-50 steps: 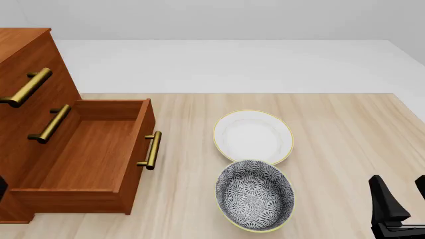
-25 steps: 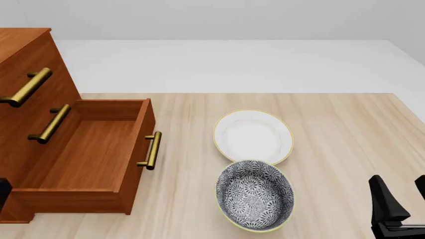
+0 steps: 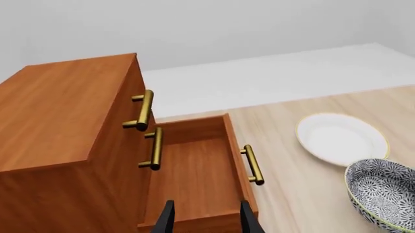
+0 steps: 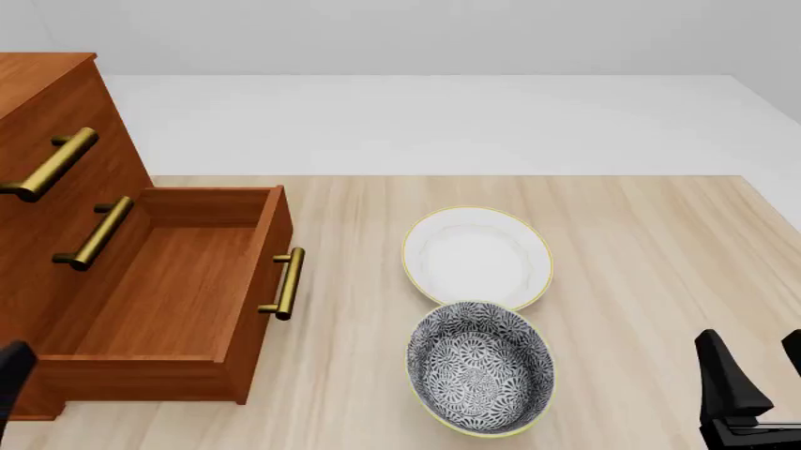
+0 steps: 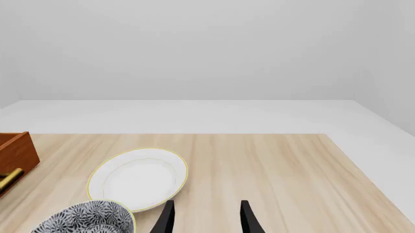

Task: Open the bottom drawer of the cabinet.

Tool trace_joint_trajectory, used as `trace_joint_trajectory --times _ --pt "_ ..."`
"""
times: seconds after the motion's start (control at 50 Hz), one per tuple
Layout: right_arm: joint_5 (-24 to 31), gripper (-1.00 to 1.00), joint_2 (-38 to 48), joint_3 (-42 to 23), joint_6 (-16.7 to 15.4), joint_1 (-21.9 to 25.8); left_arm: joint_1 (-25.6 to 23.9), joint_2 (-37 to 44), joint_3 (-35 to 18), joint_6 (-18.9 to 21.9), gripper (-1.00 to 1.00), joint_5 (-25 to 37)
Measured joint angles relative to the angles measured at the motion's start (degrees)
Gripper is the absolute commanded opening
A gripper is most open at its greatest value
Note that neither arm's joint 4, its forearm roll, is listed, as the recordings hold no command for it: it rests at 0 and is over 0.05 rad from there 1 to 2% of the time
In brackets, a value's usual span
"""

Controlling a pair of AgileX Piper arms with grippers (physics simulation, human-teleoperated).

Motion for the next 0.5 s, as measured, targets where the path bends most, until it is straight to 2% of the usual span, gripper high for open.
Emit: trace_joint_trajectory --times 0.5 --pt "0.0 1.00 0.0 0.0 0.0 0.0 -0.8 0.0 -0.9 0.9 1.00 2.4"
